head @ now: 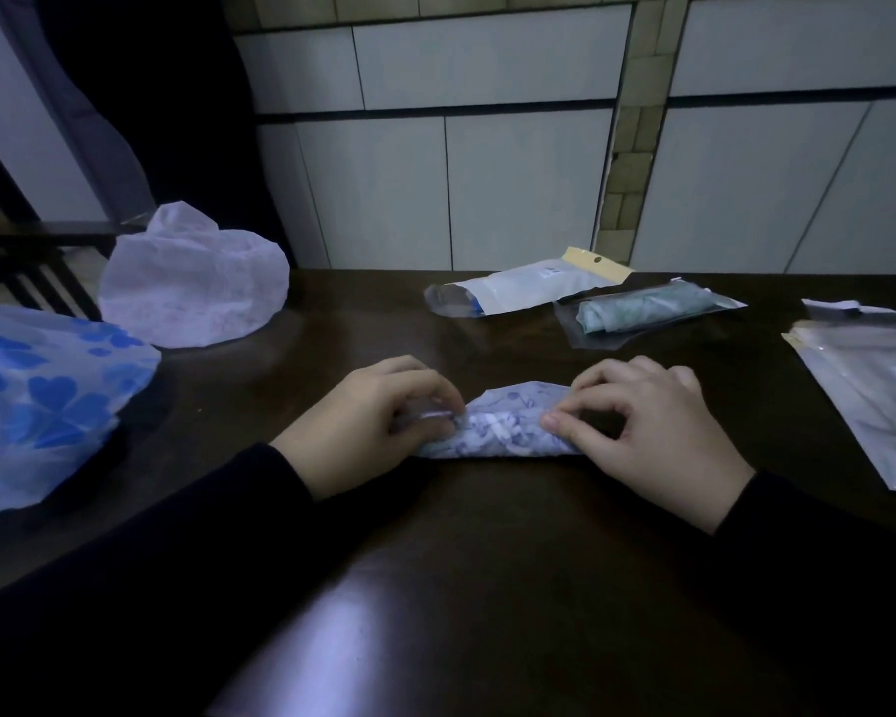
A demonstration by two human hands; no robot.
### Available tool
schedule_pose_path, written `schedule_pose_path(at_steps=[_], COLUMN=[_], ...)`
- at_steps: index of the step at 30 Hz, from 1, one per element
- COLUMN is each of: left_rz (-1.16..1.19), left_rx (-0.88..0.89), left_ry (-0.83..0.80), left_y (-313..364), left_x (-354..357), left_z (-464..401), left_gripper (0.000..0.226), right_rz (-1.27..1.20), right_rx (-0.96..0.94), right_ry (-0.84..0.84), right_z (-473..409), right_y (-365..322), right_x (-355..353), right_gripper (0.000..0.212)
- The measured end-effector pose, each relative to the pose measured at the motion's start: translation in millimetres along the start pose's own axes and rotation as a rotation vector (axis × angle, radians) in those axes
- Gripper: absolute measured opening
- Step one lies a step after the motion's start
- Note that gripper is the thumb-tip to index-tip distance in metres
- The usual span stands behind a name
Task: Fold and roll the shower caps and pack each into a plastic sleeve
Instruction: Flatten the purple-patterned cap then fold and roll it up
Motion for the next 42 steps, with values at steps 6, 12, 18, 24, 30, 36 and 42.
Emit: schedule_pose_path(at_steps=[6,12,18,24,30,36,42], left_rz=[-0.166,-0.215,-0.265,-0.206,-0.144,-0.228,-0.284], left_rx=[0.082,0.062,0.078,0.088,-0.067,0.084,0.163], left_ry=[0.035,-0.003,-0.041,-0.115,-0.279,-0.021,0.010], left_y=[2,2,-2,2,1,17,21], left_x=[5,10,10,7,12,11,18], left_z=[1,0,-3,-6,-14,-16,-11], left_gripper=[0.017,0.049,0.049,0.045,0.030,0.017,0.023], right_rz=[0.081,0.182,0.300,0.211,-0.220,-0.019,0.074], right_rx=[-0.124,-0.116,-0.056,-0.053,0.202,0.136,-0.057], right_ry=[0.068,-0.075,-0.146,-0.182,-0.398,-0.157,0.023], right_z=[1,5,7,3,-10,-3,-1], right_y=[-8,-12,-12,-8,15,14,0], right_x=[-4,-4,-4,-6,8,2,-7], right_gripper=[0.029,0.056,0.053,0.041,0.019,0.022,0.013])
Point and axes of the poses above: each hand's wrist, its own z-axis away from the middle knuckle, its own x-axis out of the palm, y = z × x, the point moved 6 cm from there along -z, towards the middle knuckle
